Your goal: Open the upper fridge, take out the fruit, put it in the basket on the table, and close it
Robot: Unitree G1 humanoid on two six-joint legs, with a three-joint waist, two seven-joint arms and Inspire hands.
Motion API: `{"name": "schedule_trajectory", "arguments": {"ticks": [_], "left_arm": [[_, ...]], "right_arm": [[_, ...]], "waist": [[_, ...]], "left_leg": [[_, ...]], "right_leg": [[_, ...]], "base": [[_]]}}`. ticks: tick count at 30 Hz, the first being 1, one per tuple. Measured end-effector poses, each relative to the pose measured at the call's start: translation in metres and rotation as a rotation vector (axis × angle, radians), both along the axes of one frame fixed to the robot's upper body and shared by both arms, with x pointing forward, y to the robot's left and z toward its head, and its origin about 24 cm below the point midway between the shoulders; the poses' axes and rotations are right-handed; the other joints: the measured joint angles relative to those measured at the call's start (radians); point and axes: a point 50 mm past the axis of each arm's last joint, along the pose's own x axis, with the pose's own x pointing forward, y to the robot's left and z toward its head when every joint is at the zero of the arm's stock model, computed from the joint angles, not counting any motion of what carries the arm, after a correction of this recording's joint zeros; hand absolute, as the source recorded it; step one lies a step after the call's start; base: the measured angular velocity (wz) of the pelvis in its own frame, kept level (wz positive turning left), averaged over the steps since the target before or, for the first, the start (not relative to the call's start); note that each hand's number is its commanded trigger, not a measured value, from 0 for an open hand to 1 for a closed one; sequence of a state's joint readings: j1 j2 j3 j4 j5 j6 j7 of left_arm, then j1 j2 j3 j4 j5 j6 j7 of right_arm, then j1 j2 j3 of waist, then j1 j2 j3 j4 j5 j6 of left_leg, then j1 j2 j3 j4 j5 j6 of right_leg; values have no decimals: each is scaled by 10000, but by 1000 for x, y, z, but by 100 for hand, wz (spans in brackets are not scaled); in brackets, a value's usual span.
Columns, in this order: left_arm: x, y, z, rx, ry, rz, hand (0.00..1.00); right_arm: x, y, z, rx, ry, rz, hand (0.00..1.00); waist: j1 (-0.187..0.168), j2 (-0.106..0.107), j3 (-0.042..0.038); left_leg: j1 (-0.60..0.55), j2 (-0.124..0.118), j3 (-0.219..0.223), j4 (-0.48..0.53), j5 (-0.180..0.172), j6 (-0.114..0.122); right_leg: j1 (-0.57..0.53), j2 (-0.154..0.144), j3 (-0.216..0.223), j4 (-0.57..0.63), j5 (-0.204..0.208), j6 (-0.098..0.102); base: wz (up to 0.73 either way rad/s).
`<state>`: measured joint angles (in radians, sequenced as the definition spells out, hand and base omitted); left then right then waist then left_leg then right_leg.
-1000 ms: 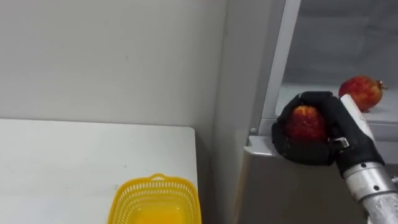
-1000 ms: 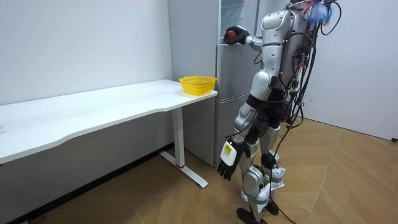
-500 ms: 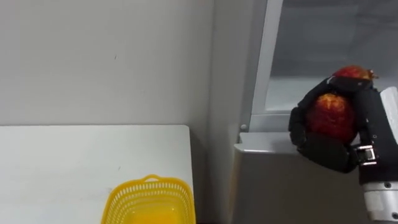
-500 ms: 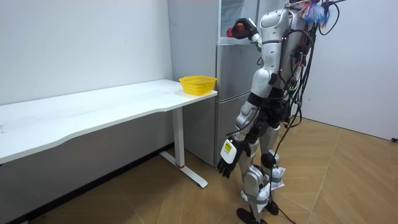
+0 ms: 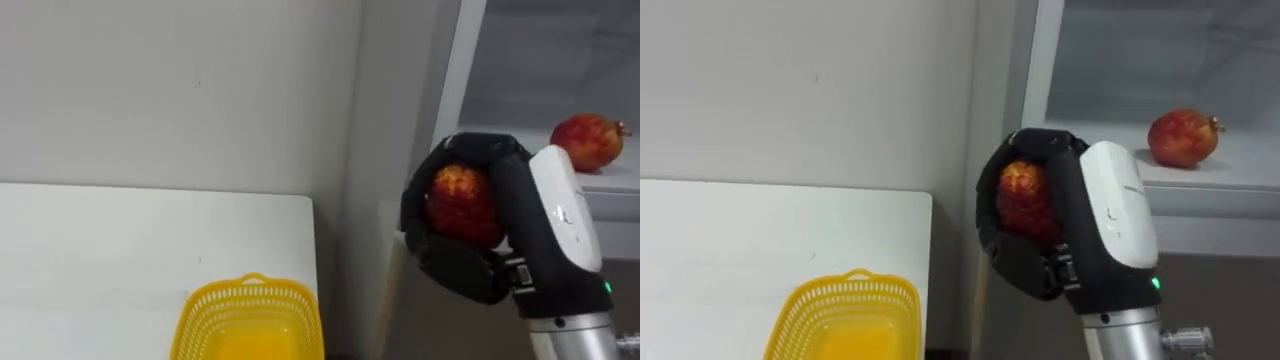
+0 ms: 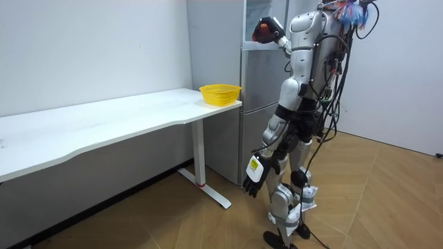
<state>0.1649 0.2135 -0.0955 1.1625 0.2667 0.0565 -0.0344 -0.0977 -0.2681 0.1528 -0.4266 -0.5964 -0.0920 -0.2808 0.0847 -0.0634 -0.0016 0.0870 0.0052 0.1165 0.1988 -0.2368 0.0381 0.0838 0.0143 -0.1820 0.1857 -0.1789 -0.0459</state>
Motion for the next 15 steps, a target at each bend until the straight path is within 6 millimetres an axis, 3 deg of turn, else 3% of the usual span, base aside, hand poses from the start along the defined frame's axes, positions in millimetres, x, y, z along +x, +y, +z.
{"name": "schedule_trajectory", "arguments": {"ticks": [12, 15], "left_arm": [[8, 3, 2, -487, -39, -366, 0], [8, 6, 2, -548, 22, -377, 0]], "right_arm": [[1, 25, -9, -1579, 414, 1336, 100], [11, 23, -10, -1775, 581, 1286, 100]], "waist": [[388, -101, 54], [598, -224, 124]], "left_leg": [[-158, -40, -419, 5, 4, -2], [-158, -45, -476, 13, 25, -16]], "right_leg": [[17, -56, -433, -4, -2, 5], [32, -60, -473, -6, -2, 5]], "base": [[10], [5]]}}
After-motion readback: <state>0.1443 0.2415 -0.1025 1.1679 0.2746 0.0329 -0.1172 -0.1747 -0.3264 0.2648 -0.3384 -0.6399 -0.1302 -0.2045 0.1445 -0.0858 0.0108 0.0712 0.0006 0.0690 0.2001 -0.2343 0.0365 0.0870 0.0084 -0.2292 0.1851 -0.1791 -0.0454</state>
